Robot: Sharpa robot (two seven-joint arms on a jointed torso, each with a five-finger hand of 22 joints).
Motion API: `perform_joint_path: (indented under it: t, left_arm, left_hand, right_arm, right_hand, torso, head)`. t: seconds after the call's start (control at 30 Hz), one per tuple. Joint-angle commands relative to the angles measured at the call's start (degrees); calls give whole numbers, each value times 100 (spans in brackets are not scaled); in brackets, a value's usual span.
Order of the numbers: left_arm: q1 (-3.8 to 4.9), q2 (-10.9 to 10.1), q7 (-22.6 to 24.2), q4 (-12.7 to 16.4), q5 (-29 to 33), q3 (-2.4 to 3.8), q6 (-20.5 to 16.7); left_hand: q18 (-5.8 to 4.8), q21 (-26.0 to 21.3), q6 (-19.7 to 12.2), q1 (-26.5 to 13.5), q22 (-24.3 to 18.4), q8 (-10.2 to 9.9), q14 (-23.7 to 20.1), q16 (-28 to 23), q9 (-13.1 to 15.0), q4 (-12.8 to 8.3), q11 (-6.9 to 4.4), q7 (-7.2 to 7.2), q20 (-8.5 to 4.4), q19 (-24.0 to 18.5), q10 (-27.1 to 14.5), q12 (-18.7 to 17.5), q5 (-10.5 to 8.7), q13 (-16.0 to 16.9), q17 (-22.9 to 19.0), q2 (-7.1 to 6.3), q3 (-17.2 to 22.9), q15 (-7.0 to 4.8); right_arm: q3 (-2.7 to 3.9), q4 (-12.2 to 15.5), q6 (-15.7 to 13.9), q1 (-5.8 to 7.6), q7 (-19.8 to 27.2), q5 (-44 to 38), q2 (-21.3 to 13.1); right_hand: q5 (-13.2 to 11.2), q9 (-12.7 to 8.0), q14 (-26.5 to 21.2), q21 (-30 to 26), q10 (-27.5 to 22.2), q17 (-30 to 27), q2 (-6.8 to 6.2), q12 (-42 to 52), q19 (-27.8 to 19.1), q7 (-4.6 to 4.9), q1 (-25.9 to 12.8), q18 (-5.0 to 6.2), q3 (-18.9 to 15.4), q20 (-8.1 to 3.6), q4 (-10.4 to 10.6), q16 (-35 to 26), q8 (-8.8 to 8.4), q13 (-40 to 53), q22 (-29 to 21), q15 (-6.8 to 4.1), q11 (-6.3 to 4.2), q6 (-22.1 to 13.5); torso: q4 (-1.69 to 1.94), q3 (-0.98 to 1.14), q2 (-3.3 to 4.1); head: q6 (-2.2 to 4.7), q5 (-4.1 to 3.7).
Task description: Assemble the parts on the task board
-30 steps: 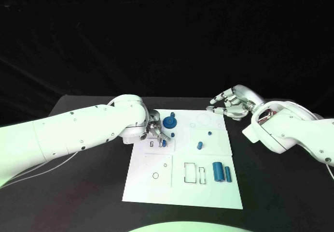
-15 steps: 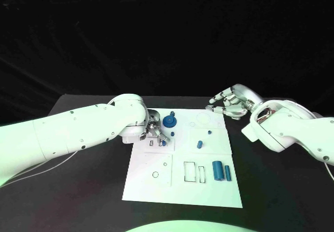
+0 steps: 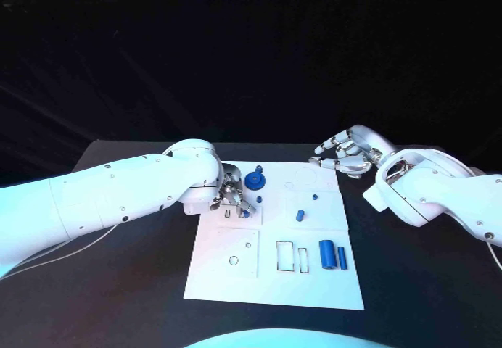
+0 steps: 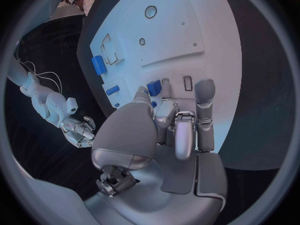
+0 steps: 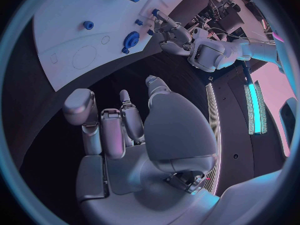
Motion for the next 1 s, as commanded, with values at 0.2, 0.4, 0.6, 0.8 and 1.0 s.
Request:
perform_joint_path:
  t: [0.2, 0.4, 0.6, 0.8, 1.0]
  left_arm:
    - [9, 21, -96, -33, 181, -1, 11]
    - [9, 24, -35, -54, 207, -2, 44]
    - [10, 34, -9, -76, 249, -5, 82]
    - [10, 36, -3, -98, 266, -7, 88]
    - [10, -16, 20, -85, 375, -4, -48]
  left_hand:
    - [-64, 57, -127, 233, 27, 54, 516, 23, 95, -11, 4, 2, -1, -93, -107, -78, 25, -48, 1180, 163, 154, -23]
    - [-63, 86, -188, 425, 47, 71, 515, 24, 160, -9, 5, 3, 4, -130, -151, -142, 28, -98, 1182, 277, 298, -20]
    - [-60, 106, -257, 722, 56, 74, 511, 20, 218, -45, 0, -1, 7, -169, -211, -230, 41, -170, 1177, 308, 496, -25]
    - [-56, 117, -332, 1036, 52, 47, 507, 14, 255, -58, 1, 5, 7, -213, -287, -351, 55, -270, 1168, 269, 782, -25]
    - [-53, 141, -382, 1570, 66, 25, 503, 9, 302, -179, -20, -8, -4, -251, -371, -518, 101, -395, 1160, 172, 1439, -53]
  right_arm:
    - [0, -14, 112, -9, -28, -22, 12]
    - [-3, -30, 172, -31, -66, -93, 32]
    - [-5, -38, 197, -50, -80, -132, 46]
    - [-6, -30, 196, -63, -89, -515, 51]
    - [-7, -37, 203, -75, -95, -639, 57]
  right_hand:
    - [35, 6, 255, -37, -20, 77, 72, -32, -51, -22, -3, 87, -35, -9, 4, -19, 37, 162, -5, -54, -2, 37]
    - [40, 7, 251, -82, -19, 60, 84, -31, -68, -23, 5, 95, -39, -10, 1, -31, 38, 161, -39, -55, -3, 36]
    - [41, 7, 248, -107, -16, 46, 87, -29, -79, -23, 3, 100, -41, -10, 2, -40, 39, 163, -58, -55, -3, 36]
    - [56, 9, 235, -158, -32, -6, 95, -49, -99, -23, -2, 109, -54, -11, 6, -75, 40, 141, -95, -56, -4, 35]
    - [64, 10, 230, -182, -30, -23, 97, -48, -108, -24, -6, 112, -62, -12, 9, -87, 41, 141, -112, -57, -4, 35]
  torso:
    - [-3, 1, -3]
    - [-3, 4, 1]
    - [-5, 5, -4]
    - [1, 6, -1]
    - [1, 3, -2]
  head:
    - [-4, 1]
    - [9, 0]
    - [-4, 10]
    - [-2, 4]
    - [1, 5]
